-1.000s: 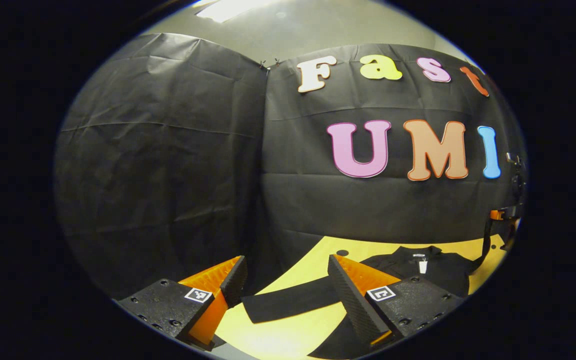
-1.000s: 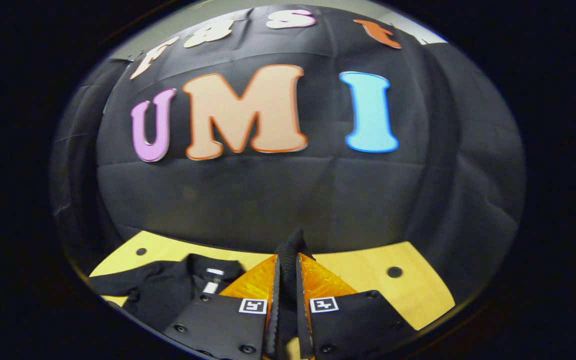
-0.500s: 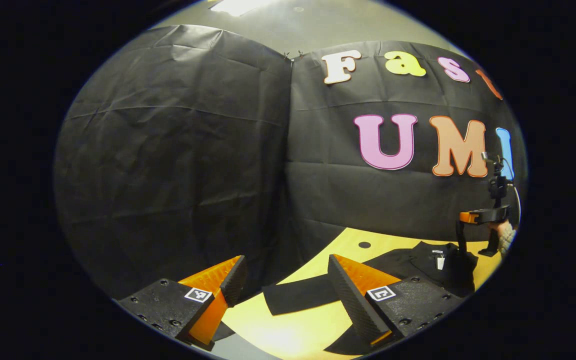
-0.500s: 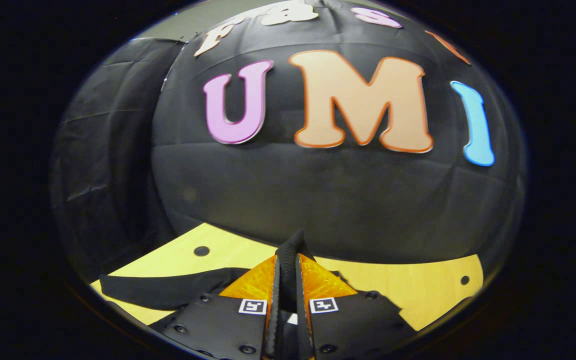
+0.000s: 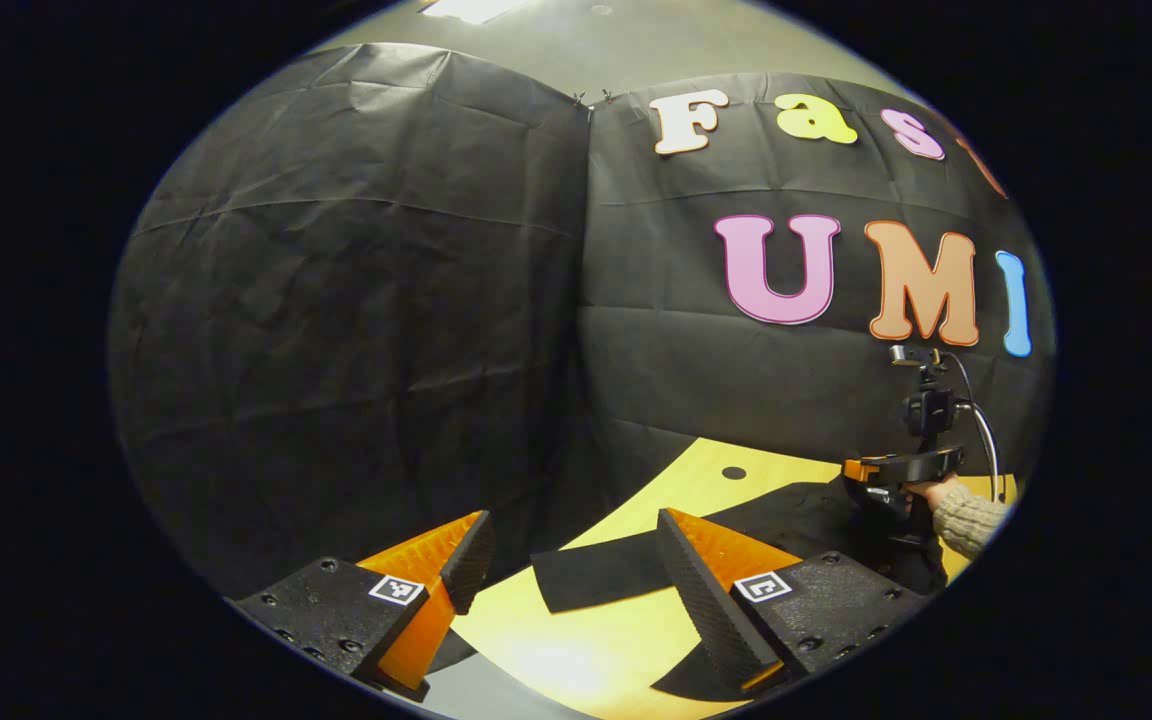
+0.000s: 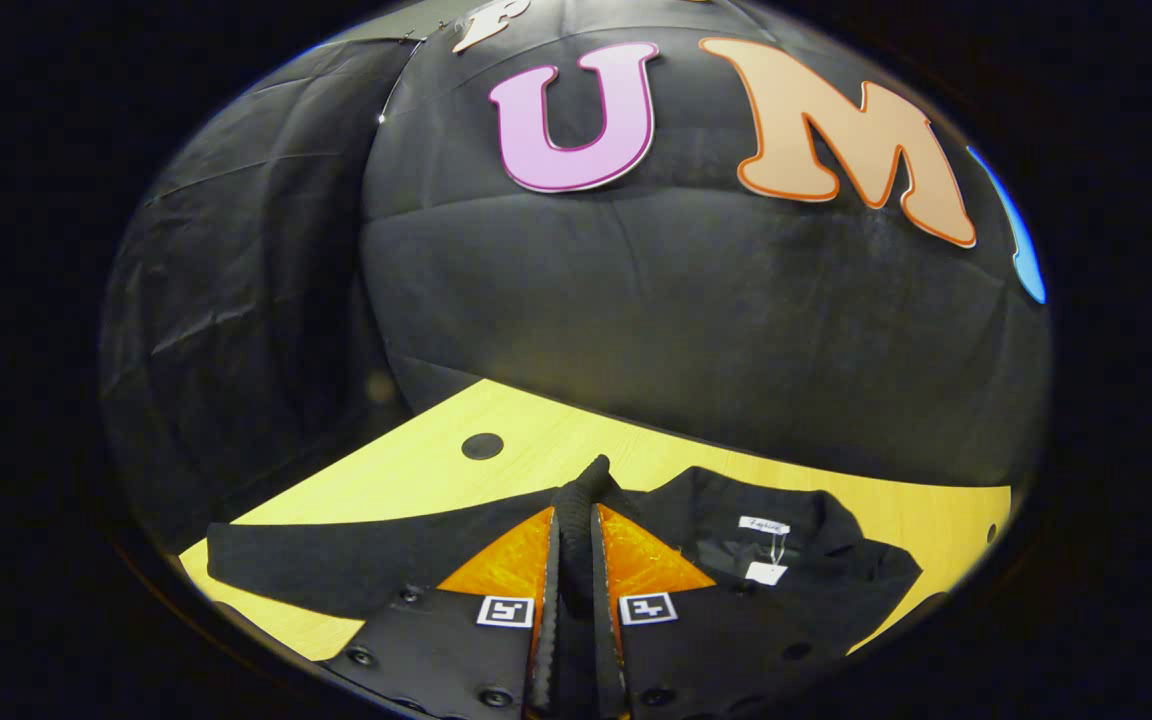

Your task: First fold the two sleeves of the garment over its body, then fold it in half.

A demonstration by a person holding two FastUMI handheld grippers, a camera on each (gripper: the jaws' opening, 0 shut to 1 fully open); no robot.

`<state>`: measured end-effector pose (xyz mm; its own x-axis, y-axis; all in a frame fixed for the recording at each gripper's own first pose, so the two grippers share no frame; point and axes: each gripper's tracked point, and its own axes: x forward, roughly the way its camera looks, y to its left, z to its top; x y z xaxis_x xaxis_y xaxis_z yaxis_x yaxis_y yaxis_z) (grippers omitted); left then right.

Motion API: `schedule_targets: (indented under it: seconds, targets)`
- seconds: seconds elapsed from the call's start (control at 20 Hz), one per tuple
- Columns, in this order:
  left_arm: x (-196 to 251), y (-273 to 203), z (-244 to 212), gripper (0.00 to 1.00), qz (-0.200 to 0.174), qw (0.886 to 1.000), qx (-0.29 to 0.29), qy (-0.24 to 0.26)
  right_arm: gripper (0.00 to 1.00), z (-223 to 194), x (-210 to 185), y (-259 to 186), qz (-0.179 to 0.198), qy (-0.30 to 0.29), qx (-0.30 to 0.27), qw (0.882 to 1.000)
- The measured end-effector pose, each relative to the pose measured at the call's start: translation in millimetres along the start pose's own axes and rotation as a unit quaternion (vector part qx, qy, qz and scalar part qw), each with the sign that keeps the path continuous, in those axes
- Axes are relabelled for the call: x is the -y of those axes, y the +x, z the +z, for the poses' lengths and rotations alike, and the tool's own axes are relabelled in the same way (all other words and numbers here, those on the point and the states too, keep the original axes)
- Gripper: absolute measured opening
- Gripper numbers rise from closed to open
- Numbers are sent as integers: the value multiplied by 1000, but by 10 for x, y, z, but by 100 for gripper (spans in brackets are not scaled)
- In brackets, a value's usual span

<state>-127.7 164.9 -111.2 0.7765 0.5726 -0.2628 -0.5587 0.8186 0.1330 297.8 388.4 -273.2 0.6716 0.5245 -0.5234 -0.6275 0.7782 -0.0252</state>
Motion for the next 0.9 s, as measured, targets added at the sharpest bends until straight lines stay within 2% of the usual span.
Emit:
schedule_targets:
  seconds: [0.15,0.2,0.35,0.45,0.55,0.75,0.9]
  targets:
    - [-51,1,-60,96,6,1000,-10,3,17,-111,-26,169,4,0,-18,1000]
    - [-64,-6,-82,99,8,1000,-13,4,17,-161,-39,209,6,1,-22,1000]
    - [-152,5,-66,96,15,1000,-11,6,24,-238,-127,266,26,20,-31,999]
    - [-183,33,-90,96,18,1000,-13,6,62,-154,-203,260,34,33,-24,999]
    - [-189,59,-127,96,18,1000,-20,1,100,-131,-146,261,24,25,-17,999]
    - [-108,159,-208,99,1,1000,-27,-7,100,-49,-40,98,11,12,-11,1000]
    - [-9,311,-345,99,-16,999,-42,-9,100,85,163,-186,-9,7,17,1000]
